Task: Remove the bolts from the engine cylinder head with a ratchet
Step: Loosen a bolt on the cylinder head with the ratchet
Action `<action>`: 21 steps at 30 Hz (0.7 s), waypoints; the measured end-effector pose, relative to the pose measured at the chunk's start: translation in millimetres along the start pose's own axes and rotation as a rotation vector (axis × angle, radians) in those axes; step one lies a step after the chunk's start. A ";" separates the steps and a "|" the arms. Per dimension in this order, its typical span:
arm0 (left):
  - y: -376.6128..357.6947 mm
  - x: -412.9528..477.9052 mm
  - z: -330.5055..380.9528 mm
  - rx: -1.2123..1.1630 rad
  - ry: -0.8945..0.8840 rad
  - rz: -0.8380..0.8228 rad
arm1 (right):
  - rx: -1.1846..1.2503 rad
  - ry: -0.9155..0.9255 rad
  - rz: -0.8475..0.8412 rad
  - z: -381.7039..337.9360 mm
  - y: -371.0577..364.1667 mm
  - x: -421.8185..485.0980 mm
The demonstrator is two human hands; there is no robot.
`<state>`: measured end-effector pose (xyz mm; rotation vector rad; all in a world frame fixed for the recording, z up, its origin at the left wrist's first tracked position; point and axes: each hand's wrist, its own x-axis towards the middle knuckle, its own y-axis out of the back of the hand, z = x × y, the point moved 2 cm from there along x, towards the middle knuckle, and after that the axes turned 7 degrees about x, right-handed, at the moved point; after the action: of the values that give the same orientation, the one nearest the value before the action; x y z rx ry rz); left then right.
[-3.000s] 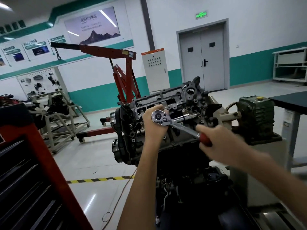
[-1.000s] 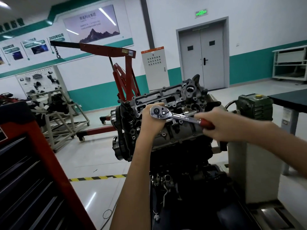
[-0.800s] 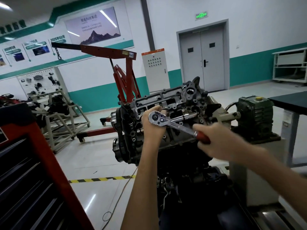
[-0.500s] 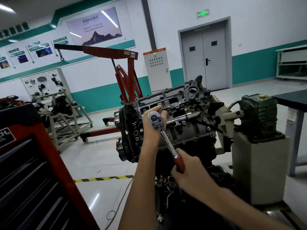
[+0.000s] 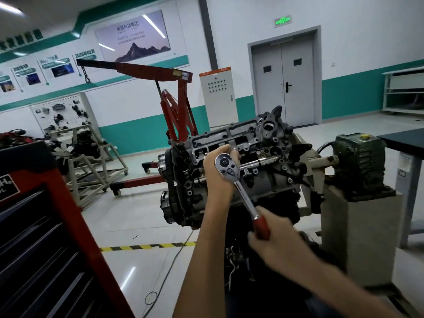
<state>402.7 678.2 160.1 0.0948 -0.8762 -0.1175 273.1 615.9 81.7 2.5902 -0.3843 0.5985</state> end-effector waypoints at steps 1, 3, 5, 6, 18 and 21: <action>-1.3 -1.2 1.9 -0.001 -0.007 0.013 | 0.100 -0.026 0.028 -0.4 -18.6 -5.4; -1.0 -1.1 3.5 0.021 0.008 0.034 | 0.201 -0.039 0.033 -2.6 -36.5 -7.5; 4.1 0.7 0.8 0.062 0.021 -0.002 | 0.097 -0.005 -0.006 -2.8 -19.1 -0.2; 7.6 0.8 -0.5 0.078 0.020 -0.036 | -0.001 0.027 -0.055 -2.7 -1.2 5.2; -3.6 -3.5 4.0 0.019 -0.030 0.029 | -0.363 0.067 -0.142 -1.7 65.8 28.5; -6.0 -4.4 6.3 0.014 -0.044 0.054 | 0.023 0.008 0.017 1.7 3.7 0.4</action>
<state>394.7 672.7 160.1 0.0820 -0.9230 -0.0629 272.7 611.9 81.9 2.6085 -0.3989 0.6225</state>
